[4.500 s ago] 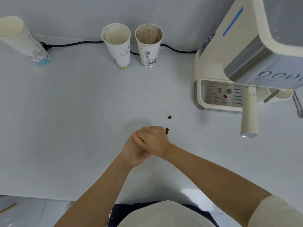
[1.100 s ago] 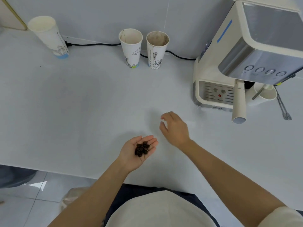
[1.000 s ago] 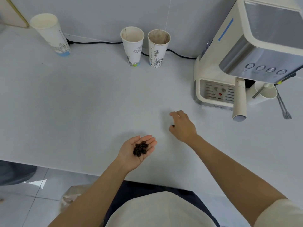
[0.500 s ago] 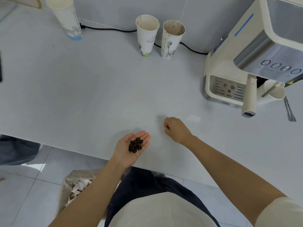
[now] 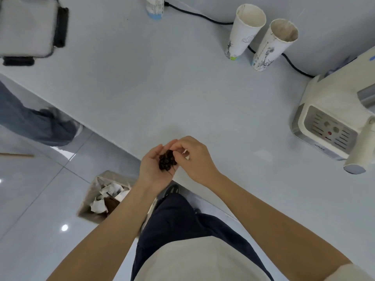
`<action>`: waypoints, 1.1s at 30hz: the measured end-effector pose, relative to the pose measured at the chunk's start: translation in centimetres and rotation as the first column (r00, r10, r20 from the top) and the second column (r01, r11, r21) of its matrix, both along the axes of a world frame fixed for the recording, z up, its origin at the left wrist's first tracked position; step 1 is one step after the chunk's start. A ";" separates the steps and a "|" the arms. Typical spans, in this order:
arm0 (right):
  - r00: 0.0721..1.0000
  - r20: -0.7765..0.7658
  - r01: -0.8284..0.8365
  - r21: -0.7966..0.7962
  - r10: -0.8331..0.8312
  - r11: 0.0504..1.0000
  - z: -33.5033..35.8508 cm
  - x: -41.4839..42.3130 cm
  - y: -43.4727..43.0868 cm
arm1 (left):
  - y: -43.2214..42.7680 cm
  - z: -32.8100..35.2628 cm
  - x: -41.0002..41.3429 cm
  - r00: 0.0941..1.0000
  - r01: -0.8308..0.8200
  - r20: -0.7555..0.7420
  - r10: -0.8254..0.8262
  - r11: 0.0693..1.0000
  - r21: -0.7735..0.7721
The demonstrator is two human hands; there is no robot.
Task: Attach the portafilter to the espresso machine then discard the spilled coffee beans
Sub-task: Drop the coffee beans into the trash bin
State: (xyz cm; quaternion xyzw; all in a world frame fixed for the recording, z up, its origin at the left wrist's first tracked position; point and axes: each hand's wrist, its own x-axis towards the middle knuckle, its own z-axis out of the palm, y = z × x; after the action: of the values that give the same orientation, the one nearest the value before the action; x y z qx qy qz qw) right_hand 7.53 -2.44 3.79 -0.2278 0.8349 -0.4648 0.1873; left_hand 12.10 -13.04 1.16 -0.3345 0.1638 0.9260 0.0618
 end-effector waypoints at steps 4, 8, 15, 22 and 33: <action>0.994 0.114 0.020 -0.155 -0.002 0.988 0.3 2.0 -1.0 | -0.4 -0.3 2.5 0.986 -0.168 0.004 0.169 0.985 -0.041; 0.959 0.281 0.032 -0.219 0.032 0.975 -0.3 4.9 -2.0 | -0.3 -0.6 5.6 0.938 -0.347 0.010 0.347 0.937 -0.041; 0.822 0.556 0.020 -0.249 0.126 0.968 -3.2 10.0 -4.1 | 0.7 -2.1 11.5 0.780 -0.616 0.070 0.622 0.782 -0.094; 0.708 0.701 0.069 -0.193 0.088 0.979 -7.0 15.2 -4.6 | 2.6 -5.7 15.5 0.641 -0.758 0.121 0.758 0.650 -0.055; 0.625 0.781 0.007 -0.005 -0.001 1.000 -18.6 18.2 -4.5 | 3.4 -15.5 17.2 0.555 -0.724 0.425 0.715 0.667 -0.178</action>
State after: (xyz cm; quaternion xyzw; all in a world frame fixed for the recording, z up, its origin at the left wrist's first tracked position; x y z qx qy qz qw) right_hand 25.69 -6.97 -14.84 -0.0030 0.6701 -0.5212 0.5285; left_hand 29.31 -9.66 -14.34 -0.5807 -0.0147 0.7637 -0.2817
